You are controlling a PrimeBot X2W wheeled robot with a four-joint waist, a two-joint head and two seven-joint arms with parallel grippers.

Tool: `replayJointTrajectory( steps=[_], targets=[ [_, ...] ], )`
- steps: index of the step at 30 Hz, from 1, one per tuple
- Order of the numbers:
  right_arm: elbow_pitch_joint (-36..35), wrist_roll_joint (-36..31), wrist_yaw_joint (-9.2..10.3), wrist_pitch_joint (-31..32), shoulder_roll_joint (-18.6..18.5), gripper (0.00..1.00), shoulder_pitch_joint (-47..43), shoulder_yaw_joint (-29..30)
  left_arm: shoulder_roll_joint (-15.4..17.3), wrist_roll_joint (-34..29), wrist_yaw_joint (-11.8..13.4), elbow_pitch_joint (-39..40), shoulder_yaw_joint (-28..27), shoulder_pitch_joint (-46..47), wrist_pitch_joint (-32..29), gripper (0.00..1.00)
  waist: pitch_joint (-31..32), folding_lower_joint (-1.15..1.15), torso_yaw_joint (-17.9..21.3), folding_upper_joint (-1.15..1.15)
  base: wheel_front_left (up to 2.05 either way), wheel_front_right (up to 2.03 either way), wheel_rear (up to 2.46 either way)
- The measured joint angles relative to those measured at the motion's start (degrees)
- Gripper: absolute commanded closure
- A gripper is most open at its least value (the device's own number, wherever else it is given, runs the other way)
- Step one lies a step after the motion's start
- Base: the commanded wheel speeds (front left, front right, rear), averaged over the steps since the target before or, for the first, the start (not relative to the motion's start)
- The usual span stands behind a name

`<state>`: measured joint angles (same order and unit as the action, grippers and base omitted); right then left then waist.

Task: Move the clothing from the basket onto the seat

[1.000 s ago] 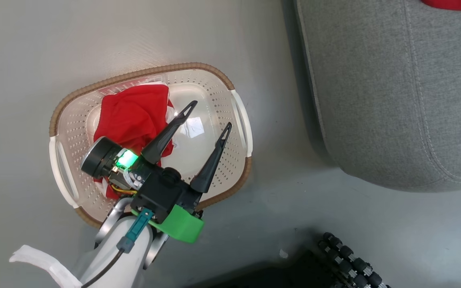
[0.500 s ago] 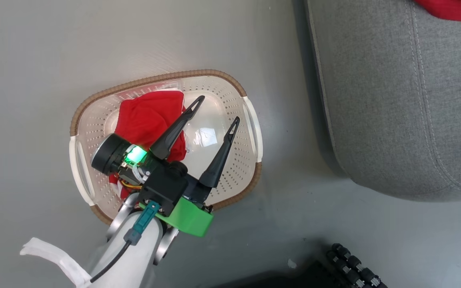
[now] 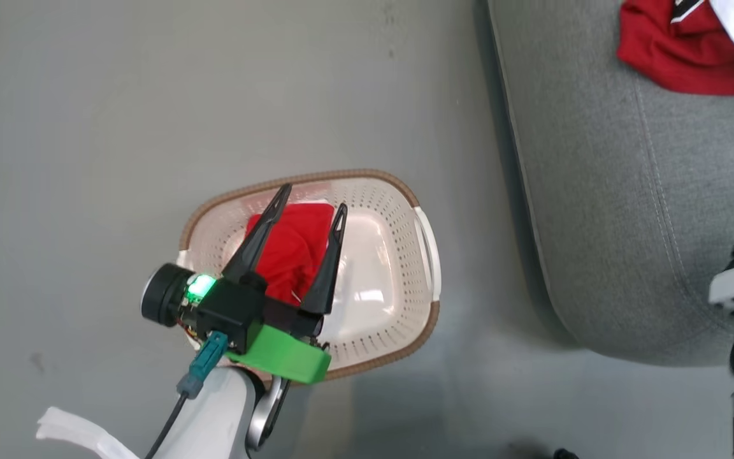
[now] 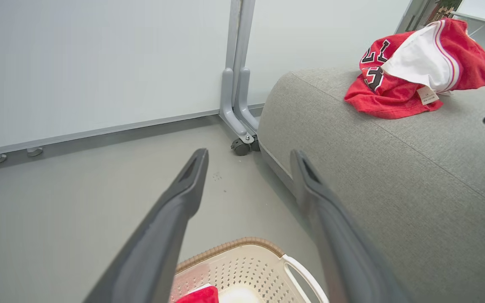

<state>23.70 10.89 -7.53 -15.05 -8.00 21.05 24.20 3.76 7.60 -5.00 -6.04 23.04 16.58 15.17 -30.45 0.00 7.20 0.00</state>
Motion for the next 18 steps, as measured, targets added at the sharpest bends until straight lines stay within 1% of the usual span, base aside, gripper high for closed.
replayJointTrajectory(
  steps=[2, 3, 5, 9, 11, 15, 18],
  targets=[
    [-0.49, -1.0, 0.0, 0.0, 0.25, 0.0, -1.99, -3.68, -0.53, 0.7, 0.08, -0.76, -1.07, -1.14, 0.0, 0.0, 2.1, 0.0, -0.75, 0.0, 0.0, 0.0, 0.0],
    [-0.87, -1.79, 0.0, 0.0, 0.89, 0.0, -3.46, -7.45, -0.83, 1.7, 0.38, -1.58, -2.32, -2.01, 0.0, 0.0, 4.04, 0.0, -1.47, 0.0, 0.0, 0.0, 0.0],
    [-1.22, -2.89, 0.0, 0.0, 1.58, 0.0, -5.0, -12.89, -0.82, 2.43, 0.98, -2.56, -3.9, -2.98, 0.0, 0.0, 6.25, 0.0, -2.26, 0.0, 0.0, 0.0, 0.0],
    [-2.75, -4.61, 0.0, 0.0, 1.72, 0.0, -7.53, -21.81, -0.83, 4.36, 2.31, -3.6, -5.36, -4.75, 0.0, 0.0, 10.49, 0.0, -3.69, 0.0, 0.0, 0.0, 0.0],
    [-4.72, -5.03, 0.0, 0.0, 1.94, 0.0, -8.64, -24.15, -0.91, 5.7, 2.71, -3.66, -5.98, -5.67, 0.0, 0.0, 12.51, 0.0, -4.39, 0.0, 0.0, 0.0, 0.0],
    [-9.29, -5.08, 0.0, 0.0, 3.03, 0.0, -11.24, -26.92, -0.91, 6.61, 3.54, -3.19, -7.78, -7.8, 0.0, 0.0, 16.61, 0.0, -5.89, 0.0, 0.0, 0.0, 0.0],
    [-12.77, -4.81, 0.0, 0.0, 3.8, 0.0, -13.47, -27.65, -0.9, 7.19, 3.48, -2.55, -8.94, -10.05, 0.0, 0.0, 19.52, 0.0, -6.89, 0.0, 0.0, 0.0, 0.0]
  ],
)
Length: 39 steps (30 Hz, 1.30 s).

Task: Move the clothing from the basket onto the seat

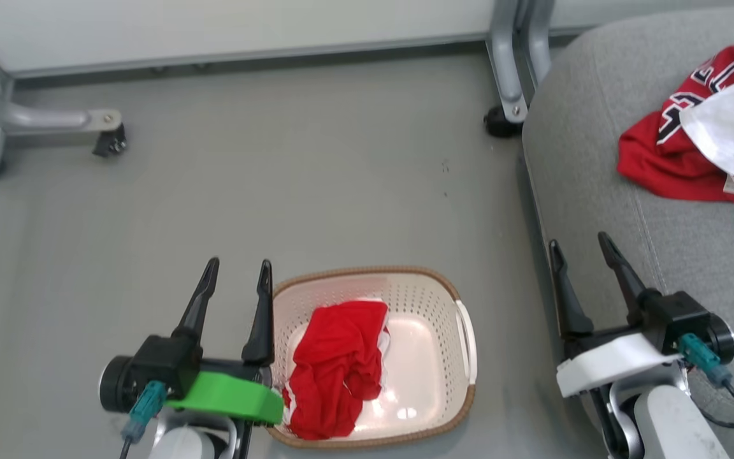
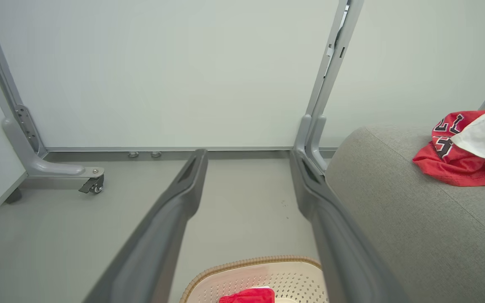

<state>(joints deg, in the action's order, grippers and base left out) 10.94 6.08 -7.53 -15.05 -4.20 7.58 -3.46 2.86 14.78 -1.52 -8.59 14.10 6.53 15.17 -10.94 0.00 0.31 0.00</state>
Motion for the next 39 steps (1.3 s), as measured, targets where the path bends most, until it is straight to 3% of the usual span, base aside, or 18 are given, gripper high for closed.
replayJointTrajectory(
  steps=[8, 13, 39],
  targets=[
    [-9.1, 1.45, 0.0, 0.0, 1.01, 0.0, -8.72, -1.52, -0.01, -0.82, 0.34, 4.5, -2.9, -7.91, 0.0, 0.0, 7.59, 0.0, -1.89, 0.0, 0.0, 0.0, 0.0],
    [-11.16, 1.48, 0.0, 0.0, 1.18, 0.0, -11.54, -2.0, -0.01, -3.83, -0.04, 6.9, -3.69, -11.42, 0.01, 0.0, 10.89, 0.0, -2.51, 0.0, 0.0, 0.0, 0.0],
    [-10.45, 1.38, 0.0, 0.0, 0.62, 0.0, -14.01, -3.74, -0.01, -4.59, 0.21, 7.34, -3.37, -14.11, 0.0, 0.0, 14.43, 0.0, -1.93, 0.0, 0.0, 0.0, 0.0]
  ],
)
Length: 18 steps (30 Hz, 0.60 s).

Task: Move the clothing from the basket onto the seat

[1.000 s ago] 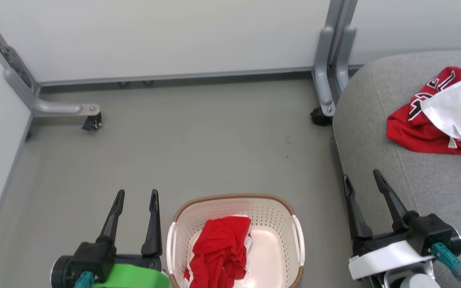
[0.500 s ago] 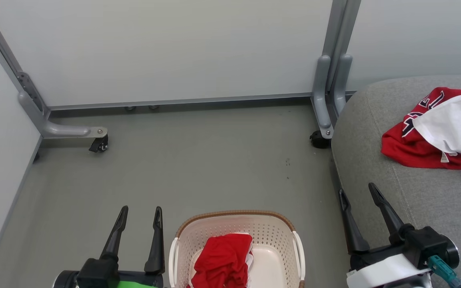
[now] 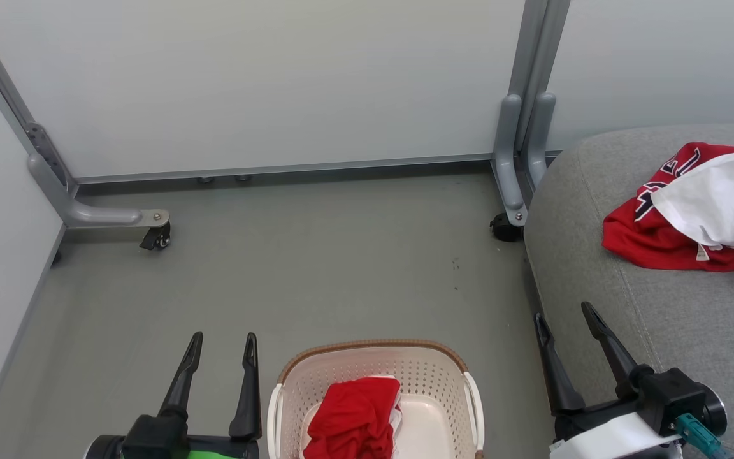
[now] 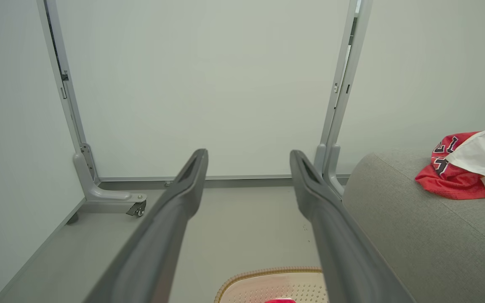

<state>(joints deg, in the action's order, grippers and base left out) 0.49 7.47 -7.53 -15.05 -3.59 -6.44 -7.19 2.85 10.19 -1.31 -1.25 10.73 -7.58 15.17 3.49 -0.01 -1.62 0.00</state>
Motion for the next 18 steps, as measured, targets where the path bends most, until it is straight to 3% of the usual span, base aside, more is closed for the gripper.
replayJointTrajectory(
  steps=[18],
  targets=[
    [0.46, 0.01, 0.0, 0.0, -0.58, 0.0, -0.43, -0.22, 0.0, 0.12, 0.3, -0.38, 0.33, -0.24, 0.0, 0.0, 1.15, 0.0, -0.08, 0.0, 0.0, 0.0, 0.0]
  ],
)
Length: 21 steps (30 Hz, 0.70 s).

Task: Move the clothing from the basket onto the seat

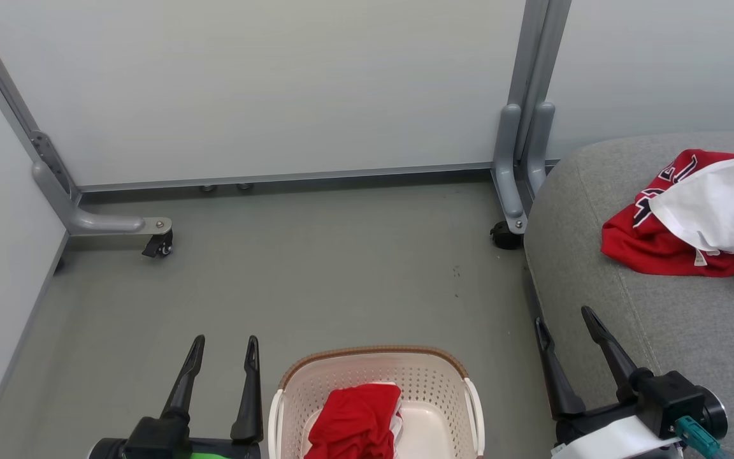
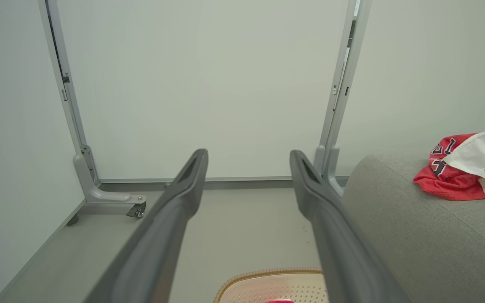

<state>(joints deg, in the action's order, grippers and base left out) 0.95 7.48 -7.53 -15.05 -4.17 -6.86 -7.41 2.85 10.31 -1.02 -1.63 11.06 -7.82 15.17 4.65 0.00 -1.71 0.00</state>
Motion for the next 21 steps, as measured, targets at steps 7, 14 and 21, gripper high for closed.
replayJointTrajectory(
  steps=[7, 14, 21],
  targets=[
    [0.04, 0.0, 0.0, 0.0, -0.05, 0.0, 0.0, 0.1, 0.0, 0.05, 0.1, -0.04, 0.18, 0.0, 0.0, 0.0, -0.05, 0.0, 0.12, 0.0, 0.0, 0.0, 0.0],
    [-0.22, 0.01, 0.0, 0.0, -0.02, 0.0, 0.02, 0.31, 0.0, -0.31, 0.09, -0.34, 0.6, 0.07, 0.0, 0.0, -1.21, 0.0, 0.31, 0.0, 0.0, 0.0, 0.0],
    [-0.73, 0.42, 0.0, 0.0, 0.14, 0.0, 0.51, 1.18, 0.0, -1.03, -0.19, -0.75, 1.22, 0.6, 0.0, 0.0, -3.57, 0.0, 0.55, 0.0, 0.0, 0.0, 0.0]
  ],
)
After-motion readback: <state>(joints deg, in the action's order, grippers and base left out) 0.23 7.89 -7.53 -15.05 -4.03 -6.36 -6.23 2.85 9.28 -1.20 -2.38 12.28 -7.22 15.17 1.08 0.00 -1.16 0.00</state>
